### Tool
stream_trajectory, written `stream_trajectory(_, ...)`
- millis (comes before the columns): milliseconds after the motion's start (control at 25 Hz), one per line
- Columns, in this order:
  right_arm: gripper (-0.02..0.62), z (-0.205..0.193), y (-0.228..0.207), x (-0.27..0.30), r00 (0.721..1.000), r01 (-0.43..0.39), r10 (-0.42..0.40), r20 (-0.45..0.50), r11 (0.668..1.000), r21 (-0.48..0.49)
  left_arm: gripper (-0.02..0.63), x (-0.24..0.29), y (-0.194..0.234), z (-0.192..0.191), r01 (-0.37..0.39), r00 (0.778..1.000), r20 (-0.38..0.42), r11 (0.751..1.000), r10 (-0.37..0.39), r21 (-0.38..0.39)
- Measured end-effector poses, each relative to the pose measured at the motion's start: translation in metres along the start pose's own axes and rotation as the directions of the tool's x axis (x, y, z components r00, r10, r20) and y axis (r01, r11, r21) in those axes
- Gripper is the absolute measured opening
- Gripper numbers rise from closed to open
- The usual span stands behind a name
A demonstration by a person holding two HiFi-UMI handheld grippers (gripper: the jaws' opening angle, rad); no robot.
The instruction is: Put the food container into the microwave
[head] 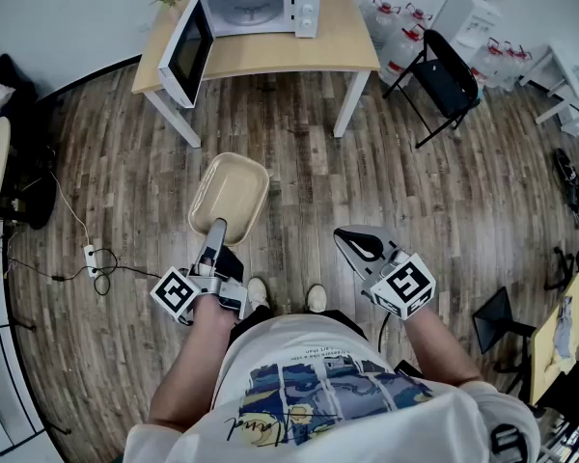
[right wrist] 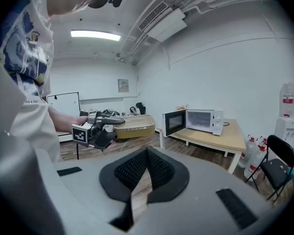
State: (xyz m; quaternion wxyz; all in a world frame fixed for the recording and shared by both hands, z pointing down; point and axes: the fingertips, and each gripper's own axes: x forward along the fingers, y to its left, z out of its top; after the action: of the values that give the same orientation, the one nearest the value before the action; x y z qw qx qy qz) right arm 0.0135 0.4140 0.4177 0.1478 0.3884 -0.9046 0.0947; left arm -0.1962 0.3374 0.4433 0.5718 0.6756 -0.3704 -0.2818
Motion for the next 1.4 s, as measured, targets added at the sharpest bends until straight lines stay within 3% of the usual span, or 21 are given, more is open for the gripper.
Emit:
stream_trajectory(320,0.008,0.035,0.061,0.067,1.000,-0.021,0.021,0.002,0.999,-0.044,0.215,-0.034,0.011,0.073,0.003,1.000,-0.012,0.999,-0.003,0.032)
stream_trajectory(560,0.009,0.039,0.082,0.102,0.999,0.042,-0.042,-0.006,0.999,-0.002,0.215,-0.034,0.036,0.102,-0.009,0.997,-0.075,1.000,0.009,0.010)
stream_trajectory(600,0.015,0.038,0.083,0.105,0.998,0.058,-0.058,-0.008,0.998,0.012,0.215,-0.030,0.041,0.104,-0.009,0.996,-0.087,1.000,0.010,0.005)
stream_trajectory(680,0.091,0.037,0.082,0.110,0.996,0.084,-0.084,-0.017,0.996,0.039,0.215,-0.019,0.048,0.107,-0.010,0.994,-0.105,1.000,0.010,-0.007)
stream_trajectory(760,0.093,0.038,0.076,0.113,0.995,0.098,-0.097,-0.026,0.994,0.047,0.215,-0.004,0.049,0.108,-0.006,0.993,-0.115,1.000,0.004,-0.014)
stream_trajectory(1000,0.079,0.035,0.021,0.121,0.996,0.087,-0.086,-0.025,0.994,0.062,0.215,0.063,0.046,0.098,0.003,0.991,-0.132,1.000,-0.006,-0.025)
stream_trajectory(1200,0.046,0.045,-0.056,0.133,0.999,0.038,-0.037,-0.021,0.998,0.058,0.215,0.136,0.032,0.097,0.020,0.994,-0.111,1.000,-0.021,-0.010)
stream_trajectory(1400,0.038,0.058,-0.136,0.132,1.000,0.010,-0.010,-0.007,0.999,0.033,0.215,0.202,0.027,0.095,-0.011,0.998,-0.069,1.000,0.013,0.029)
